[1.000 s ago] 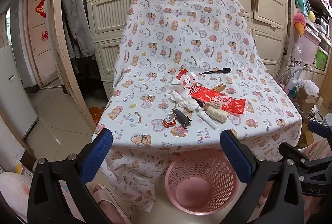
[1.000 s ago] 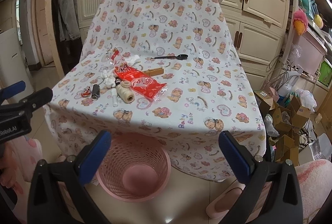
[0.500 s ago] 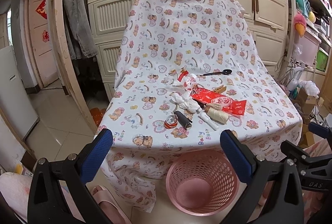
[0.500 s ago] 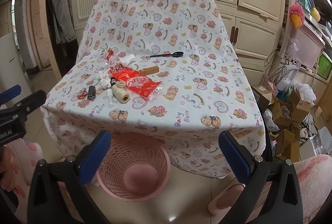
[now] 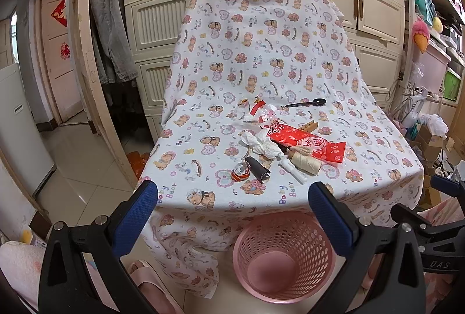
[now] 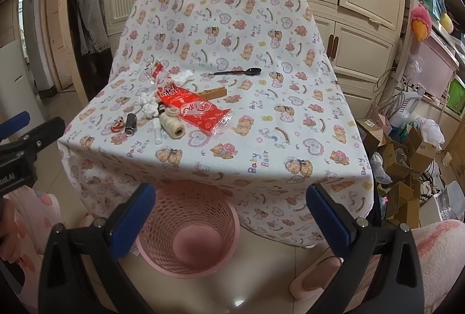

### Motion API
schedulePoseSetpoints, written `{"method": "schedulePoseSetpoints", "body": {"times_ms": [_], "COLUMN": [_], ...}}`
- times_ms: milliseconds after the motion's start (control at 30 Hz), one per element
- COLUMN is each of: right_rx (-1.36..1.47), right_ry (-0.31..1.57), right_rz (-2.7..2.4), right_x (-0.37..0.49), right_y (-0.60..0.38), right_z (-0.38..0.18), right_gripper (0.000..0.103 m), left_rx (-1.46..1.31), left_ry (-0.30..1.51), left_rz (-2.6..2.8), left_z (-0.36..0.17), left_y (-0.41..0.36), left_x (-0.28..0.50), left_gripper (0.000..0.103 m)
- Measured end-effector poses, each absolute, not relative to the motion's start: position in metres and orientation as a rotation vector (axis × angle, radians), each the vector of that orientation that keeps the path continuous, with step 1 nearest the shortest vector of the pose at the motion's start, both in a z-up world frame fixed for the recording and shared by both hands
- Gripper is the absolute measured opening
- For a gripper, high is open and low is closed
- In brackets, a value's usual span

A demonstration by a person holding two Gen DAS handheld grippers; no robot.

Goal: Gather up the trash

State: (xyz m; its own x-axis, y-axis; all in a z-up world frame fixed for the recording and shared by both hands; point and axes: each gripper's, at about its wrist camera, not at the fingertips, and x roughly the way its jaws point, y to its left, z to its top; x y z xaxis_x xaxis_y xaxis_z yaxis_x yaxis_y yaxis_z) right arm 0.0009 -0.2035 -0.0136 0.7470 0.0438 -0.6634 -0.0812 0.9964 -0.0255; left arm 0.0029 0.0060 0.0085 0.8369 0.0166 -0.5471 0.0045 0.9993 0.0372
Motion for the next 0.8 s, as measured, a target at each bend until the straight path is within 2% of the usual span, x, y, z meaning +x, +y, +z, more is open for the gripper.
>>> {"method": "schedulePoseSetpoints", "body": {"times_ms": [800], "right_rx": [-0.062], "right_ry": [0.733], "right_rz": [0.075], "right_x": [-0.0011], "right_y": [-0.1994], "right_z": [-0.0122], "right_gripper": [0.103], "left_rx": [0.045], "left_ry": [0.595], "left_rz": [0.011], "left_z": [0.0004], "left_y": [0.0051], "left_x": [0.0063], "left_gripper": [0.102]}}
